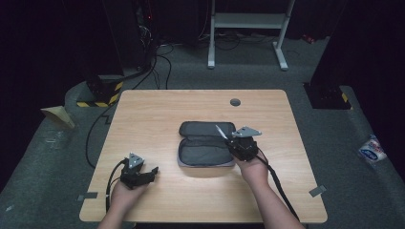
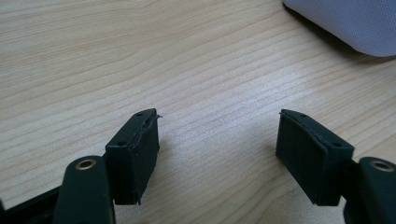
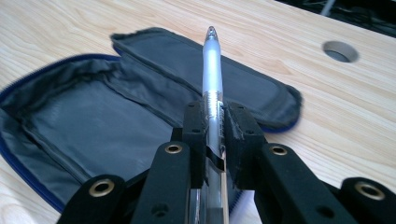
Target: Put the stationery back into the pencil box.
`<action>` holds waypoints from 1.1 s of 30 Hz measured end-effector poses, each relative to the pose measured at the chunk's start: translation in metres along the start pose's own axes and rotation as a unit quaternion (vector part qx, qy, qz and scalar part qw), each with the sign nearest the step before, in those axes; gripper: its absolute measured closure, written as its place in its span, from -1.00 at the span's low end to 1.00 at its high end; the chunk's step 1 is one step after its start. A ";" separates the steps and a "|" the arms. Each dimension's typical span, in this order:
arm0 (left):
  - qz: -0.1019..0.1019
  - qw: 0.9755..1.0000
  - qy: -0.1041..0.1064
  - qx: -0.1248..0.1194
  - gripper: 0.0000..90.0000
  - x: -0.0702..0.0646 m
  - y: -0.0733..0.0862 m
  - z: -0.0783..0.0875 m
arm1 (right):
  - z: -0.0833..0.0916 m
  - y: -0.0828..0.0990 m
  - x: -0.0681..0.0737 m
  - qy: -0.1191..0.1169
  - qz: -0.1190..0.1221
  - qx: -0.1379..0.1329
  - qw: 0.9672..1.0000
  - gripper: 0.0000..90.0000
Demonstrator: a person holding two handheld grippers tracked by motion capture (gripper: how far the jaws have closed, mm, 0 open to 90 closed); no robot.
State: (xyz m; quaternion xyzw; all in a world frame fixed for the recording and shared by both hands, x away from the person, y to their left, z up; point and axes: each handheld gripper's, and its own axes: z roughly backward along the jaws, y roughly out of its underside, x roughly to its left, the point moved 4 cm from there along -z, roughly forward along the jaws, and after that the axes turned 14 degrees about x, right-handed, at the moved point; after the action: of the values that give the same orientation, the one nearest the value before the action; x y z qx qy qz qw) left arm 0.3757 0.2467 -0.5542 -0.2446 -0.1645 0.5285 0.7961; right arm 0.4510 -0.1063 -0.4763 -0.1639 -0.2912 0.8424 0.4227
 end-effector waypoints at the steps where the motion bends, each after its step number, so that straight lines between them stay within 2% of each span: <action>1: 0.000 1.000 0.000 0.000 -0.33 0.000 0.000 0.000 | -0.002 -0.002 0.002 -0.005 0.002 -0.002 1.000 0.75; 3: -0.002 1.000 0.000 0.001 -0.33 0.000 0.000 0.000 | -0.004 -0.003 0.004 -0.008 0.003 -0.001 1.000 0.75; 8: -0.002 1.000 0.000 0.000 -0.33 0.000 0.000 0.000 | -0.014 -0.013 0.019 -0.022 0.028 0.005 0.999 0.75; 14: -0.002 1.000 0.000 0.001 -0.33 0.000 0.001 0.000 | -0.020 -0.018 0.030 -0.033 0.033 0.013 0.999 0.75; 18: -0.002 1.000 0.000 0.000 -0.33 0.000 0.001 0.000 | -0.023 -0.020 0.035 -0.039 0.044 0.015 0.998 0.75; 20: -0.002 1.000 0.000 0.000 -0.33 0.000 0.001 0.000 | -0.024 -0.023 0.042 -0.047 0.056 0.016 0.997 0.75; 25: -0.001 1.000 0.000 0.000 -0.33 0.000 0.001 0.001 | -0.028 -0.024 0.050 -0.061 0.065 0.020 0.996 0.75; 33: -0.001 1.000 -0.001 0.000 -0.33 0.000 0.001 0.001 | -0.034 -0.022 0.059 -0.071 0.078 0.031 0.994 0.74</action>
State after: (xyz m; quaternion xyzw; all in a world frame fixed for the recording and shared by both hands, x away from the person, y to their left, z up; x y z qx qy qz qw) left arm 0.3741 0.2469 -0.5544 -0.2442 -0.1654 0.5279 0.7965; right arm 0.4473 -0.0361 -0.4911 -0.1130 -0.2810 0.8907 0.3389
